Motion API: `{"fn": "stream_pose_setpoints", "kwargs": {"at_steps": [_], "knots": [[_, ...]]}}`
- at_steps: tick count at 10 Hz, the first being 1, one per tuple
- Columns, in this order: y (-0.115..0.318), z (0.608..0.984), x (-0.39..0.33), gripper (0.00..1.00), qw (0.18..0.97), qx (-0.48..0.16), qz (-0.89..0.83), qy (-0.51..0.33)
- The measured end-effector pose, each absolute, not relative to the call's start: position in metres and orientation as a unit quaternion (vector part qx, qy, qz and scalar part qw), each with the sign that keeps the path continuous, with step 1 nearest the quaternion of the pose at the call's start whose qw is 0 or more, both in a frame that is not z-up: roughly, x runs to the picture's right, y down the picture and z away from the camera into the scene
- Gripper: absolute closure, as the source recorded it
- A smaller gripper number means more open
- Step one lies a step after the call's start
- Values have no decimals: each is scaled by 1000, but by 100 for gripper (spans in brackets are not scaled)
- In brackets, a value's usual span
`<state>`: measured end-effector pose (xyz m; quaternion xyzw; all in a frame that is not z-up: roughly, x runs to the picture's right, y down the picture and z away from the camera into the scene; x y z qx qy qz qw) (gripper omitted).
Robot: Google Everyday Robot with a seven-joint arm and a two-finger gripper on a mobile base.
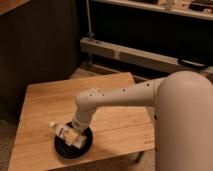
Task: Place the bottle in the ceramic bowl
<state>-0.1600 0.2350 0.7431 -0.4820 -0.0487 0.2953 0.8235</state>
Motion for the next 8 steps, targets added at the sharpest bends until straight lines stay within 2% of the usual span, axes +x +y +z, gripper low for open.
{"fn": "stream_pose_setpoints", "kwargs": {"at_steps": [1, 3, 8], "knots": [[235, 743, -160, 91, 824, -482, 295, -49], [235, 743, -160, 69, 824, -482, 295, -49], [235, 743, -160, 23, 824, -482, 295, -49]]}}
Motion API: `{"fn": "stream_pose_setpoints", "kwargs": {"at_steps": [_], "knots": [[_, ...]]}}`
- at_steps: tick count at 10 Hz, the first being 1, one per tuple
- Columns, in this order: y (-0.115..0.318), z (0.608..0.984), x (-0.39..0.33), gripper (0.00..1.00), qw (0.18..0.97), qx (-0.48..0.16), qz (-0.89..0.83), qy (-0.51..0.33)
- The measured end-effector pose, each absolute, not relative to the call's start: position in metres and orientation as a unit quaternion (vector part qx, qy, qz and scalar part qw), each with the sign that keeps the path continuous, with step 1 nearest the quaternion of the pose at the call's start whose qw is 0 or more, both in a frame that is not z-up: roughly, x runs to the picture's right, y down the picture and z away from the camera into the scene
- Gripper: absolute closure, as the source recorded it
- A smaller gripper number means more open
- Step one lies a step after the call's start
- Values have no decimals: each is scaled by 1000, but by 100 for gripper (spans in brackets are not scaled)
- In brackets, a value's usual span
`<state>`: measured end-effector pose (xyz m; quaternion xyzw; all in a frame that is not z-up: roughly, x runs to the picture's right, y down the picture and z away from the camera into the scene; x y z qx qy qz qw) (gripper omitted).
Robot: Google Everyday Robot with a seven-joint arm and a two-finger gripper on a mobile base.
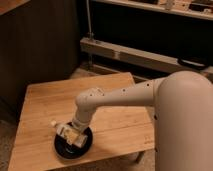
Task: Place the bottle in the ceramic bowl
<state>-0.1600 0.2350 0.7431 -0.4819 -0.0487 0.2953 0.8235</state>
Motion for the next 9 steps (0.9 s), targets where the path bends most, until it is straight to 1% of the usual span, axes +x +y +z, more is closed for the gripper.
{"fn": "stream_pose_setpoints", "kwargs": {"at_steps": [1, 9], "knots": [[235, 743, -160, 20, 824, -482, 295, -49], [235, 743, -160, 20, 824, -482, 295, -49]]}}
